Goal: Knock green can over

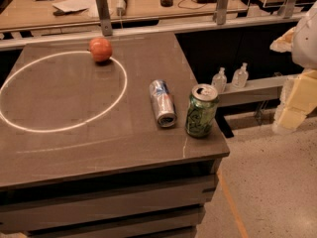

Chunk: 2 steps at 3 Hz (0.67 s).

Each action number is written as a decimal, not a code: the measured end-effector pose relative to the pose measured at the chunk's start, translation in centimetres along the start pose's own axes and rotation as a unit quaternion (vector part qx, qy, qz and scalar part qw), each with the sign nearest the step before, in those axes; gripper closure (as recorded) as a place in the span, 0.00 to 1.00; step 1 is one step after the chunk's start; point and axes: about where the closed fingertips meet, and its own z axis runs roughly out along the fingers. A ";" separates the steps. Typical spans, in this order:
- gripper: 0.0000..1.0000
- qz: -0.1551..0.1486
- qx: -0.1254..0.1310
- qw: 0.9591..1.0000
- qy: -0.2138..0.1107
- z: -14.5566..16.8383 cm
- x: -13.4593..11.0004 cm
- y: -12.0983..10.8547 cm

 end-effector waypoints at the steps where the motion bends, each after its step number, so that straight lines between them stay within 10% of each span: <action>1: 0.00 0.000 -0.002 1.000 -0.004 0.0 0.0 0.0; 2: 0.00 -0.002 -0.025 0.998 -0.049 0.4 -0.6 0.1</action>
Offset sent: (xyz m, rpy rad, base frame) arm 0.0017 0.0129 -0.0100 0.2553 0.0741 0.0980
